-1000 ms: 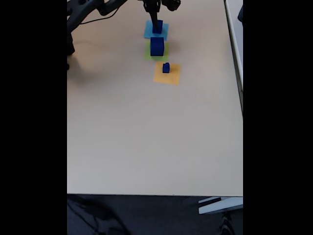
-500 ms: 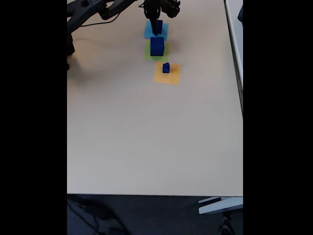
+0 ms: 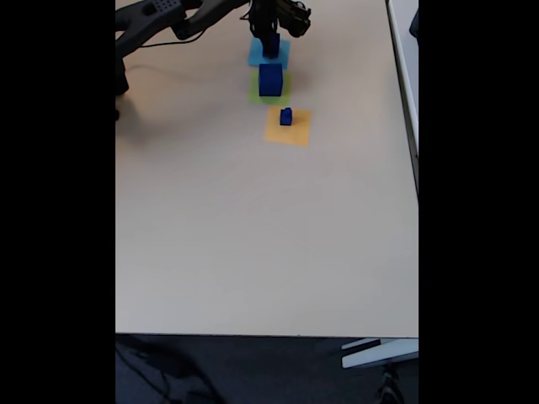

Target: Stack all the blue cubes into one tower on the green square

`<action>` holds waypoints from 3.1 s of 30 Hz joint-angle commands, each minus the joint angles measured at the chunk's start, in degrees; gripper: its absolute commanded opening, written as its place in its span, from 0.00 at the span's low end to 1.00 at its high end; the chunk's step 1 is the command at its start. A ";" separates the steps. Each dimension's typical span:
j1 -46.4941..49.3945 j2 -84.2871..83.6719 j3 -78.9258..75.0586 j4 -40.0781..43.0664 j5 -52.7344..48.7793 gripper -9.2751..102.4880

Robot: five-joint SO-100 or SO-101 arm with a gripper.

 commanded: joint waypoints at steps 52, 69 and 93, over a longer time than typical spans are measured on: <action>15.56 40.87 30.15 3.25 -25.66 0.08; 16.26 38.94 32.87 4.39 -27.42 0.08; 14.68 32.08 26.81 5.10 -25.40 0.08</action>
